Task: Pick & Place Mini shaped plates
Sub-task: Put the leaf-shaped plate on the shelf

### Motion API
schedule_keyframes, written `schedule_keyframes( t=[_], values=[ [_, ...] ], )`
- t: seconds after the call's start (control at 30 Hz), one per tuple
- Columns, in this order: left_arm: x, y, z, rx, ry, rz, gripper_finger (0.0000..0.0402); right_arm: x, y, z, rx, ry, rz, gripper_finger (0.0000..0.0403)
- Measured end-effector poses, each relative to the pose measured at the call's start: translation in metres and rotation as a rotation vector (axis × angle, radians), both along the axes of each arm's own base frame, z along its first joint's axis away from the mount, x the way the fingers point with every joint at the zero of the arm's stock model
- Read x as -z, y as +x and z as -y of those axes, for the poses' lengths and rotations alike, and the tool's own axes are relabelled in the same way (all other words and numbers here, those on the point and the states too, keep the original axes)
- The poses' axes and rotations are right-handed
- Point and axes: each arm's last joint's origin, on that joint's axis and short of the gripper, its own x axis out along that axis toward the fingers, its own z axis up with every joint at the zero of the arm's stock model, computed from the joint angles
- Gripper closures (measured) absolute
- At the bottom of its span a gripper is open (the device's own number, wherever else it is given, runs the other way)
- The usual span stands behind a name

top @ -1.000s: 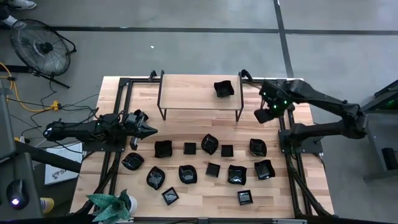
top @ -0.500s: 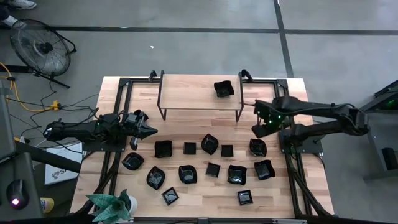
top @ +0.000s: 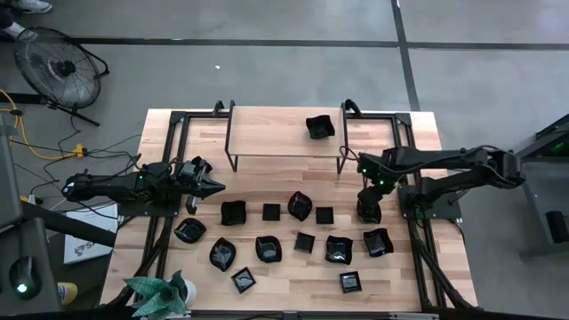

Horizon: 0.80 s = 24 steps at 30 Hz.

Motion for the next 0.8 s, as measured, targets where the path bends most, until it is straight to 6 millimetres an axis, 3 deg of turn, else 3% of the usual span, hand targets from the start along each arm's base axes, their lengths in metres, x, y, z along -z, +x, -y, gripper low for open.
schedule_keyframes(
  t=[0.3, 0.8],
  values=[
    [0.0, 0.0, 0.0, 0.0, 0.0, 0.0, 0.04, 0.013, 0.009, 0.002, -0.141, 0.014, -0.021, 0.0268],
    [0.0, 0.0, 0.0, 0.0, 0.0, 0.0, 0.04, 0.019, 0.014, 0.003, -0.214, 0.048, -0.008, 0.0268]
  ],
)
